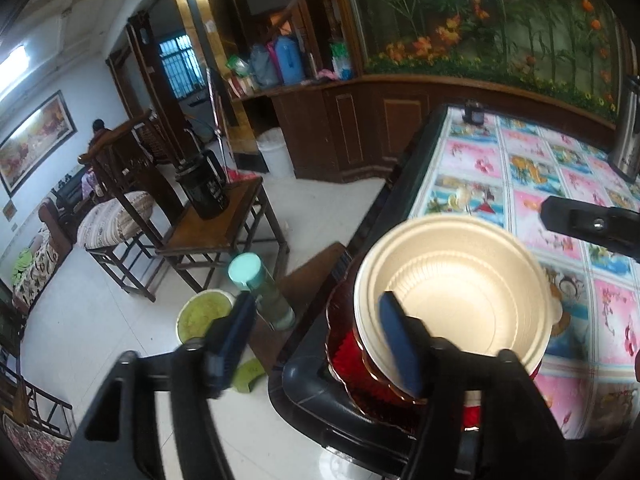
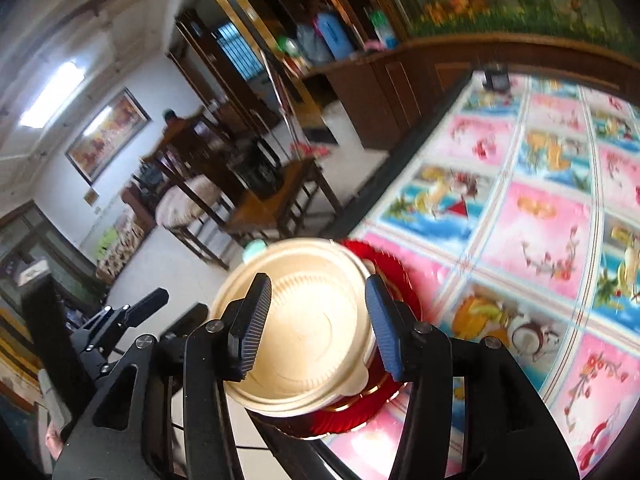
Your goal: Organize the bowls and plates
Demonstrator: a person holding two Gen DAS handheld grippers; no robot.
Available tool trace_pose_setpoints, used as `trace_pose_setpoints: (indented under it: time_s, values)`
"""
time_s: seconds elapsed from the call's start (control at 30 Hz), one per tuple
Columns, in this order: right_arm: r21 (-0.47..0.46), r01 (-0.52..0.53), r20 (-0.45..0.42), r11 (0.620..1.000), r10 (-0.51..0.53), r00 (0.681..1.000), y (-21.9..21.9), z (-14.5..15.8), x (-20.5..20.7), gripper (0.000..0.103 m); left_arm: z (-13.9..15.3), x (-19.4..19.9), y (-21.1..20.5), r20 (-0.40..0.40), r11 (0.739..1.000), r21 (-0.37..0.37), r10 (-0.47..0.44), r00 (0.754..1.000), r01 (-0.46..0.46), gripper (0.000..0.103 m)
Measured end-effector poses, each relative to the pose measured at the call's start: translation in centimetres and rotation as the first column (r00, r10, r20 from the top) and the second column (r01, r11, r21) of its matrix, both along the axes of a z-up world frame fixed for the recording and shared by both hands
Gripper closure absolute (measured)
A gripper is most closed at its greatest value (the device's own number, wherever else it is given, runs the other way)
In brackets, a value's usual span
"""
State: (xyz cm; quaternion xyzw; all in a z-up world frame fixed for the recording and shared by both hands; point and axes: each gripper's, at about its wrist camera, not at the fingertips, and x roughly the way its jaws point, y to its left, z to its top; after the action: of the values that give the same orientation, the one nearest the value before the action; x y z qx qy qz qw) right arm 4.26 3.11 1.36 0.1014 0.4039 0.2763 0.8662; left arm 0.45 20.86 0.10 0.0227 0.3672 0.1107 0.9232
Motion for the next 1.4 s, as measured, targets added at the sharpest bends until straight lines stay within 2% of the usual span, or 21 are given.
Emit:
trace_pose_setpoints:
  time_s: [0.03,0.07,0.23,0.4,0.57,0.67,0.8,0.87,0.97,1.1,1.4]
  values:
    - [0.005,0.001,0.031,1.0,-0.001,1.0,-0.2,0.4,-0.3,0.054,0.3,-0.2,0.0,0.02,1.0,-0.001,0.006,1.0,-0.006,0.025]
    - [0.004,0.0,0.065,1.0,0.0,0.998,-0.4,0.8,-0.8,0.054,0.5,-0.4,0.0,0.035,1.0,-0.002,0.01,0.999,-0.01,0.022]
    - [-0.046,-0.035,0.203,0.998,0.044,0.978,-0.5,1.6,-3.5,0.053,0.9,-1.3,-0.7,0.078,1.0,-0.021,0.012,0.997,-0.011,0.022]
    - [-0.042,-0.059,0.265,0.997,0.068,0.962,-0.8,1.4,-5.4,0.053,1.4,-2.4,-1.5,0.11,0.998,-0.06,0.007,0.994,0.0,0.022]
    - [-0.001,-0.049,0.283,0.999,0.047,0.958,-1.9,1.6,-6.6,0.053,2.5,-3.7,-1.8,0.165,0.996,-0.084,0.044,0.985,-0.03,0.021]
    - [0.007,-0.041,0.276,0.999,0.037,0.961,-2.3,1.4,-7.1,0.053,2.9,-4.3,-1.9,0.175,0.995,-0.089,0.052,0.983,-0.037,0.018]
    - [0.019,-0.047,0.262,0.999,0.041,0.964,-2.4,1.3,-7.9,0.053,3.1,-5.3,-2.6,0.204,0.997,-0.052,0.064,0.977,-0.054,0.017]
    - [0.017,-0.056,0.264,0.998,0.049,0.963,-2.3,1.4,-8.3,0.053,3.2,-6.0,-3.0,0.222,0.997,-0.026,0.072,0.972,-0.068,0.014]
    - [0.008,-0.07,0.277,0.997,0.065,0.959,-2.0,1.7,-9.0,0.053,3.6,-6.5,-3.1,0.232,0.997,-0.028,0.072,0.97,-0.067,0.0]
    - [0.015,-0.083,0.287,0.996,0.075,0.955,-1.8,2.1,-9.6,0.053,4.1,-7.3,-2.9,0.275,0.997,-0.056,0.061,0.96,-0.048,0.0]
    - [0.022,-0.084,0.267,0.996,0.075,0.961,-1.7,1.9,-9.4,0.053,3.3,-6.5,-2.8,0.237,0.995,-0.094,0.045,0.97,-0.023,0.0]
